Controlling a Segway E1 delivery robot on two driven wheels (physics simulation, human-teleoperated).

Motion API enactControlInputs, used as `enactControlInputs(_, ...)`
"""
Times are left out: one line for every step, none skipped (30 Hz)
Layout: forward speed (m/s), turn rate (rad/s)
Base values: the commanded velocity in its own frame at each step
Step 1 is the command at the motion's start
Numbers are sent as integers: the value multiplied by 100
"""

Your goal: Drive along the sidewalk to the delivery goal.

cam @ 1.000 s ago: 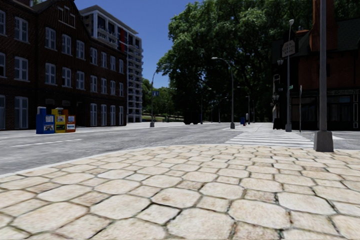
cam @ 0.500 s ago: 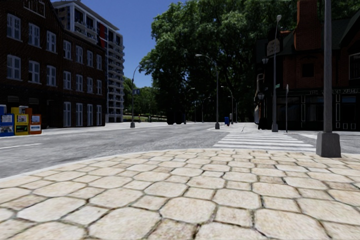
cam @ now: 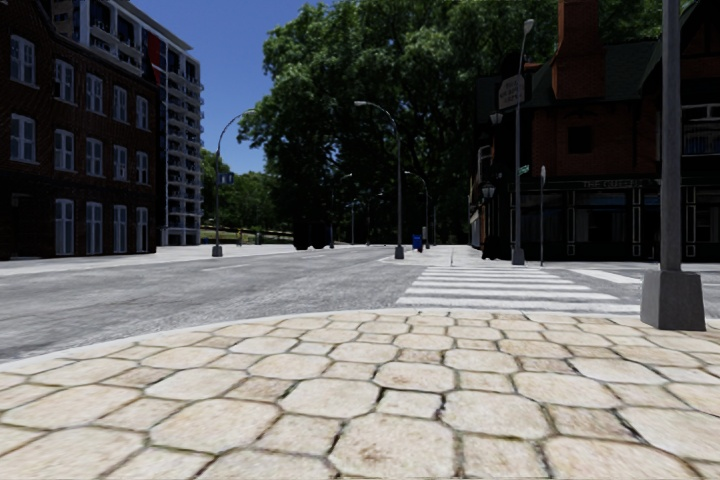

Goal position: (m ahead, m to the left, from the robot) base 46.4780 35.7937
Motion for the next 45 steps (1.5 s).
enactControlInputs(198,-45)
enactControlInputs(198,-45)
enactControlInputs(198,-45)
enactControlInputs(198,-45)
enactControlInputs(198,-45)
enactControlInputs(198,-37)
enactControlInputs(198,-15)
enactControlInputs(198,-15)
enactControlInputs(198,0)
enactControlInputs(198,0)
enactControlInputs(194,0)
enactControlInputs(180,0)
enactControlInputs(180,0)
enactControlInputs(158,0)
enactControlInputs(130,0)
enactControlInputs(103,0)
enactControlInputs(103,0)
enactControlInputs(88,0)
enactControlInputs(79,0)
enactControlInputs(74,0)
enactControlInputs(70,0)
enactControlInputs(70,0)
enactControlInputs(69,0)
enactControlInputs(67,0)
enactControlInputs(62,0)
enactControlInputs(62,0)
enactControlInputs(56,0)
enactControlInputs(55,0)
enactControlInputs(53,0)
enactControlInputs(49,0)
enactControlInputs(49,0)
enactControlInputs(46,0)
enactControlInputs(46,0)
enactControlInputs(45,0)
enactControlInputs(45,0)
enactControlInputs(44,0)
enactControlInputs(43,0)
enactControlInputs(43,0)
enactControlInputs(43,0)
enactControlInputs(43,-1)
enactControlInputs(43,-15)
enactControlInputs(42,-22)
enactControlInputs(42,-22)
enactControlInputs(42,-24)
enactControlInputs(42,-25)
